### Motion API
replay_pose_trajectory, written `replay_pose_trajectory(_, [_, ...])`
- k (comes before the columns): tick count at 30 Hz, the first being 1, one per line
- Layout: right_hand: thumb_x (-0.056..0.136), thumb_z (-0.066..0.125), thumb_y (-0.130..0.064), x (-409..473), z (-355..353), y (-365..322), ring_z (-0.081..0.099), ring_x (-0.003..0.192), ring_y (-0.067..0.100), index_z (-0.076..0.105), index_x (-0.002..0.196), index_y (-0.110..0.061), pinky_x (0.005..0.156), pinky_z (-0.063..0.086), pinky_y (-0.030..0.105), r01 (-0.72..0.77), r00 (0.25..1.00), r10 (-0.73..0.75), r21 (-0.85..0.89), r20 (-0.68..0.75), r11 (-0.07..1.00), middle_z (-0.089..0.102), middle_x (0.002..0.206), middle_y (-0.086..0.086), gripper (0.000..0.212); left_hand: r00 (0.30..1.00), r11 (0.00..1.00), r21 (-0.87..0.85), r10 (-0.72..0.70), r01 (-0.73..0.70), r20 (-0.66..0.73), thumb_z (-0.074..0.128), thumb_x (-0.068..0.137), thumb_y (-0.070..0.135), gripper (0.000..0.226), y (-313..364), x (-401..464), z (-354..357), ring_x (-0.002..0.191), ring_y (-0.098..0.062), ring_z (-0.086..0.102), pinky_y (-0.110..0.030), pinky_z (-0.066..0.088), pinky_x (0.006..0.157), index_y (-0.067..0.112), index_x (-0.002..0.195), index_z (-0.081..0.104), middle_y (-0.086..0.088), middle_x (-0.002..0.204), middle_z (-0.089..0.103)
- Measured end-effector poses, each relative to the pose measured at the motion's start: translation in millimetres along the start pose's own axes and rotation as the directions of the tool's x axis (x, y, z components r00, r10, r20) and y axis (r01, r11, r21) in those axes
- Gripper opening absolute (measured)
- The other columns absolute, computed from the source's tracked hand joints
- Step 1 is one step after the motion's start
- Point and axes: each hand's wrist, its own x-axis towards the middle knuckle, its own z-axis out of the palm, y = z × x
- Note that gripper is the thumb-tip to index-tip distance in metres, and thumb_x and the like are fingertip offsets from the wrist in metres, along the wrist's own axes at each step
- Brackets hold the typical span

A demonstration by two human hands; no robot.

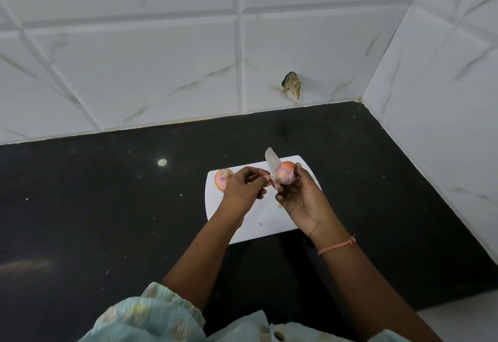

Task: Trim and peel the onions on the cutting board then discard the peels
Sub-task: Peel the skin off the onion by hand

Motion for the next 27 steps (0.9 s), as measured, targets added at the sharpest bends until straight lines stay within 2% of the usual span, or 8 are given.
replay_pose_trajectory(5, [0.1,0.044,-0.036,-1,-6,-6,0.057,0.059,0.017,0.058,0.114,-0.003,0.056,0.049,0.029,-0.026,0.999,0.03,0.082,-0.041,0.996,0.07,0.078,0.014,0.038,0.993,0.961,0.254,0.12,-0.114,-0.006,0.071,0.092,0.019,0.009,-13,5,1,0.085,-0.013,0.068,-0.025,0.058,0.076,0.02,0.101,0.069,0.003,0.093,0.072])
replay_pose_trajectory(8, [0.101,0.039,-0.039,-1,-7,-8,0.056,0.058,0.02,0.059,0.114,-0.003,0.054,0.047,0.029,-0.035,0.999,0.039,0.131,-0.026,0.991,0.069,0.084,0.019,0.042,0.987,0.936,0.315,0.157,-0.156,0.023,0.071,0.093,0.016,0.015,-20,6,4,0.093,-0.009,0.067,-0.021,0.056,0.083,0.019,0.107,0.07,0.008,0.099,0.07])
replay_pose_trajectory(11, [0.101,0.037,-0.047,-3,-6,-10,0.051,0.055,0.018,0.061,0.109,-0.007,0.049,0.042,0.026,-0.05,0.999,0.051,0.116,-0.008,0.992,0.06,0.07,0.013,0.047,0.986,0.923,0.348,0.146,-0.163,0.076,0.063,0.097,0.018,0.023,-21,6,5,0.102,-0.014,0.067,-0.027,0.054,0.093,0.016,0.119,0.07,0.003,0.112,0.071])
replay_pose_trajectory(14, [0.097,0.04,-0.059,-5,-7,-9,0.042,0.05,0.015,0.064,0.108,-0.009,0.048,0.034,0.026,-0.053,0.998,0.052,-0.014,-0.024,0.999,0.053,0.064,0.008,0.056,0.973,0.888,0.407,0.161,-0.215,0.164,0.055,0.102,0.026,0.031,-18,4,4,0.099,-0.013,0.069,-0.03,0.059,0.085,0.025,0.132,0.063,0.006,0.132,0.061])
replay_pose_trajectory(18, [0.092,0.032,-0.071,-9,-2,-8,0.035,0.048,0.014,0.074,0.082,-0.015,0.051,0.03,0.027,-0.029,0.997,0.015,-0.207,-0.07,0.978,0.045,0.057,0.005,0.071,0.927,0.843,0.385,0.346,-0.375,0.147,0.06,0.1,0.031,0.031,-10,-3,0,0.111,-0.002,0.062,-0.01,0.049,0.082,0.033,0.131,0.062,0.015,0.137,0.056])
replay_pose_trajectory(21, [0.093,0.031,-0.071,-8,0,-5,0.038,0.048,0.014,0.067,0.102,-0.011,0.046,0.03,0.025,-0.062,0.996,0.044,-0.265,-0.076,0.962,0.049,0.062,0.007,0.071,0.887,0.845,0.272,0.425,-0.461,0.183,0.067,0.096,0.028,0.029,-3,-10,-2,0.105,-0.001,0.065,-0.015,0.052,0.083,0.028,0.125,0.068,0.019,0.124,0.067])
replay_pose_trajectory(25, [0.09,0.047,-0.049,-10,7,-4,0.043,0.054,0.015,0.063,0.107,-0.014,0.045,0.033,0.028,0.039,0.999,-0.022,-0.391,0.048,0.92,0.052,0.08,0.012,0.042,0.884,0.858,0.215,0.451,-0.467,0.121,0.072,0.092,0.015,0.025,-2,-14,-3,0.096,-0.007,0.07,-0.024,0.056,0.083,0.022,0.116,0.073,0.011,0.111,0.071])
replay_pose_trajectory(27, [0.093,0.051,-0.036,-13,10,-3,0.047,0.061,0.016,0.056,0.119,-0.022,0.049,0.039,0.03,0.117,0.993,-0.105,-0.581,0.054,0.805,0.056,0.089,0.013,0.029,0.89,0.872,0.178,0.449,-0.455,0.078,0.072,0.092,0.011,0.021,-1,-14,-5,0.093,-0.007,0.071,-0.027,0.058,0.082,0.019,0.111,0.073,0.012,0.105,0.073])
